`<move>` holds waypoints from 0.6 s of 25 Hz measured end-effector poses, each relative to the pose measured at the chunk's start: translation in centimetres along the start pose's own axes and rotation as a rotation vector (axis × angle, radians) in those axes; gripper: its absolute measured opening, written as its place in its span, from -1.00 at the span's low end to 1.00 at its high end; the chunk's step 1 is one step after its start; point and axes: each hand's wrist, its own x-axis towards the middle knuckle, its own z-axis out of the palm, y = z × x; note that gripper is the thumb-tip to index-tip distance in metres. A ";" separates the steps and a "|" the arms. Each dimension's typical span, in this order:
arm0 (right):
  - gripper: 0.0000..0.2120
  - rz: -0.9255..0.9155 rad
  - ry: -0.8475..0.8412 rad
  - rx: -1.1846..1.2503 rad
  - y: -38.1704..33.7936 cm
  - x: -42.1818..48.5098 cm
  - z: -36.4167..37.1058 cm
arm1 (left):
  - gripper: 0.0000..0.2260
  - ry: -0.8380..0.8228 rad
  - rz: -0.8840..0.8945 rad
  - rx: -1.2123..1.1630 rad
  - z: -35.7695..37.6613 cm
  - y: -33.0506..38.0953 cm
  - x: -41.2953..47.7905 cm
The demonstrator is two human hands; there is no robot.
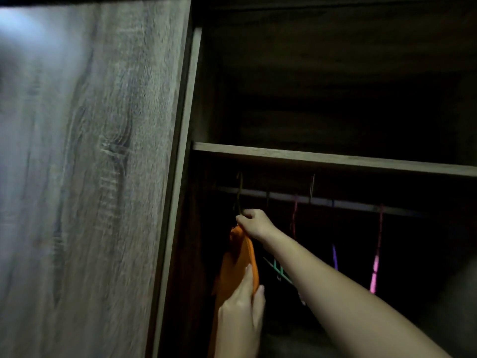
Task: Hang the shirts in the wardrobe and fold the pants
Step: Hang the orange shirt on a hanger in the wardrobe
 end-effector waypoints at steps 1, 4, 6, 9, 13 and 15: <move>-0.89 -0.004 0.005 -0.031 -0.3 1.0 -0.2 | -0.48 -0.021 -0.010 0.007 0.1 0.3 0.4; -0.75 0.029 -0.042 -0.195 -1.0 2.8 -0.6 | -0.54 -0.088 -0.037 -0.076 0.3 0.3 3.0; -0.65 0.038 -0.164 -0.346 -1.2 3.8 -0.7 | -0.55 -0.092 -0.074 -0.083 1.1 -0.5 4.4; -0.65 0.082 -0.287 -0.416 -0.4 5.1 0.1 | -0.55 -0.113 -0.100 -0.085 1.7 -1.0 4.7; -0.64 0.080 -0.235 -0.506 0.1 4.9 0.9 | -0.47 -0.151 -0.132 -0.060 2.5 -1.5 3.6; -0.62 0.055 -0.133 -0.571 -0.2 4.1 0.5 | -0.41 -0.192 -0.146 -0.085 2.0 -1.7 3.1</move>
